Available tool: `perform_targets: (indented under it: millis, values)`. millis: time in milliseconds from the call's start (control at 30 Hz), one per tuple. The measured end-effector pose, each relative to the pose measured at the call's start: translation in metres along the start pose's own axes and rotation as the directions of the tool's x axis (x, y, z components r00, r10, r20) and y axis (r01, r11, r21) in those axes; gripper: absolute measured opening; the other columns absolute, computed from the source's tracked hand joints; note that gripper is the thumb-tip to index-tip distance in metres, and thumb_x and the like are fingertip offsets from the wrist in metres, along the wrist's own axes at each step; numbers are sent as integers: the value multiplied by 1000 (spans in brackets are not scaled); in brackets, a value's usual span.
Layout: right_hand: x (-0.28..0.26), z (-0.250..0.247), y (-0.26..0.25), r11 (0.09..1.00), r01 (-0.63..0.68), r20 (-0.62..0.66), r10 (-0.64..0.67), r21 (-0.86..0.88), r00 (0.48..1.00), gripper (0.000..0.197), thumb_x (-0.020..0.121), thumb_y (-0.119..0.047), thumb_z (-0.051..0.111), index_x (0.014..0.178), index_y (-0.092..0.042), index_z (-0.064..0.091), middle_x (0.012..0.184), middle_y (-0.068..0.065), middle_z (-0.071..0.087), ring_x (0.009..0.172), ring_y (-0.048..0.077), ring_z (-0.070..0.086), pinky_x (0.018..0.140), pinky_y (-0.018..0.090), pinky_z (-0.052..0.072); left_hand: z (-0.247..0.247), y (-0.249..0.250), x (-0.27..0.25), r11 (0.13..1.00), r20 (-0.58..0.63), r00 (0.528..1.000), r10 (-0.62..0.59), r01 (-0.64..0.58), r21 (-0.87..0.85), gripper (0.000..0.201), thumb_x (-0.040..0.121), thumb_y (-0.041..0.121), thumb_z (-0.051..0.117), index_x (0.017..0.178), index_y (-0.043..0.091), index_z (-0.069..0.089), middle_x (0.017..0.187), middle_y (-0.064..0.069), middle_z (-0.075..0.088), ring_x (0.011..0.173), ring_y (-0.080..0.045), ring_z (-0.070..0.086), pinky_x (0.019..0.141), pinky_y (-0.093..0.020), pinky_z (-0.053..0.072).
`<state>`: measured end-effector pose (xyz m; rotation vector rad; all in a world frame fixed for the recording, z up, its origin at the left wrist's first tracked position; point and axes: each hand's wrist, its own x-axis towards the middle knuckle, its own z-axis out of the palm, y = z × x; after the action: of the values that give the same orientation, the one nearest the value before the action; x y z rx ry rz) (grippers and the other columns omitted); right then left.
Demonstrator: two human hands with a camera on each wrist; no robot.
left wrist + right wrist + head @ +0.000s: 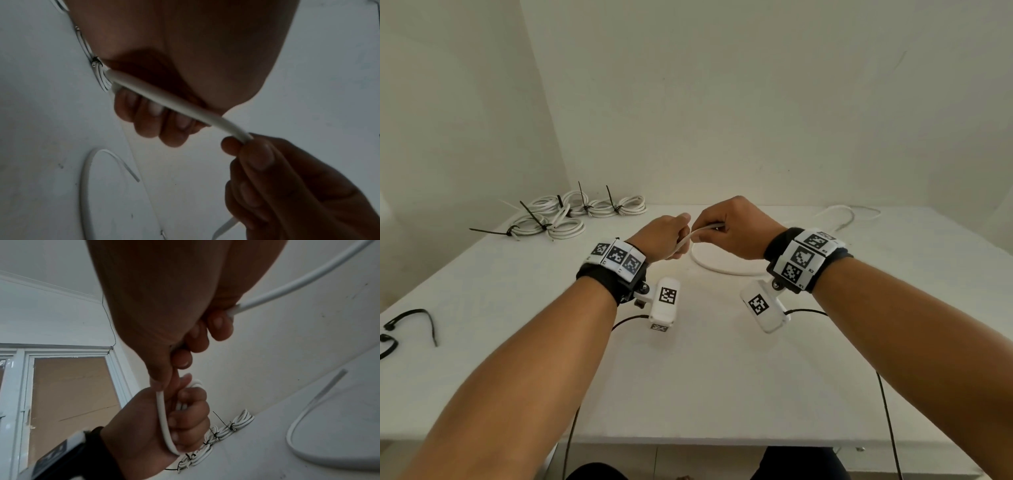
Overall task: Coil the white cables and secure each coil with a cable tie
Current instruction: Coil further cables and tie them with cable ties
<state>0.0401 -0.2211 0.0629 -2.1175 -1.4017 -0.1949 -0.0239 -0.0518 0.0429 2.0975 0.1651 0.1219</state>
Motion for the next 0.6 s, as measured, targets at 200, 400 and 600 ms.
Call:
perform_targets:
  millis: [200,400,600]
  values:
    - [3,-6,4,993,-6,-126,21,121,992,8,87,-25,75,90,-18,77,81,-9,74,74,11,67,69,22,54,9,4,-9,983,49,998,-35,44,-179,44,104,34,30,65,15,39,48,-1,39,44,-17,27,46,-26,25]
    - [8,-11,8,966,-60,-136,97,253,986,5,87,-22,75,87,-18,77,76,-9,72,64,-2,58,65,10,45,16,8,-21,786,100,995,22,45,-616,47,106,40,26,65,18,35,47,7,22,41,-9,16,42,-22,13]
    - [10,-14,14,956,-76,-195,136,284,971,18,93,-30,67,93,-16,78,61,-8,57,51,1,44,54,10,35,10,13,-32,705,32,991,132,-71,-705,44,107,38,26,67,18,32,46,9,22,40,-6,17,44,-22,11]
